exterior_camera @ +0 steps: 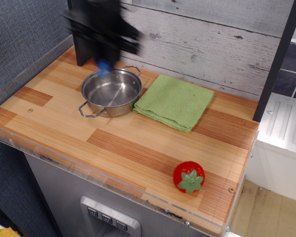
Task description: Place blue fork on top of green cloth.
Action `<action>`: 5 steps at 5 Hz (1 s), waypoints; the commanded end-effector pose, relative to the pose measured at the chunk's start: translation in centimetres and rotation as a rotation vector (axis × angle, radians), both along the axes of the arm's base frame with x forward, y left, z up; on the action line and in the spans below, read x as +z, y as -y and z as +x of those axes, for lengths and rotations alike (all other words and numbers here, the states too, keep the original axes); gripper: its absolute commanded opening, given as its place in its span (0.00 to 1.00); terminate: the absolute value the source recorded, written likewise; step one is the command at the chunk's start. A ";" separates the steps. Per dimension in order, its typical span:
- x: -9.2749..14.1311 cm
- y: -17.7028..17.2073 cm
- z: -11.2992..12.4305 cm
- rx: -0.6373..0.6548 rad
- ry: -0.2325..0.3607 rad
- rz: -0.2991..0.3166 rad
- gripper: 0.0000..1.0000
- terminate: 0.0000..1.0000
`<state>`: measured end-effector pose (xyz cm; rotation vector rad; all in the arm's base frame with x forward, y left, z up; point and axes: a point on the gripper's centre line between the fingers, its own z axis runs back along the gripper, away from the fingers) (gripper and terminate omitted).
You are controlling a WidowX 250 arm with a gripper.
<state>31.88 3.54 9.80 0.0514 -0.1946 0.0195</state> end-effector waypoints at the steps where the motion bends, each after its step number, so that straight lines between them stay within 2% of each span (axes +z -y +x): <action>1: -1.2 5.1 1.2 -0.019 -0.020 0.015 0.00 0.00; 2: -2.1 4.9 1.1 -0.006 -0.042 0.016 0.00 0.00; 4: -2.6 3.4 1.4 0.031 -0.051 0.005 0.00 0.00; 5: -2.1 3.6 1.1 0.044 -0.054 -0.031 1.00 0.00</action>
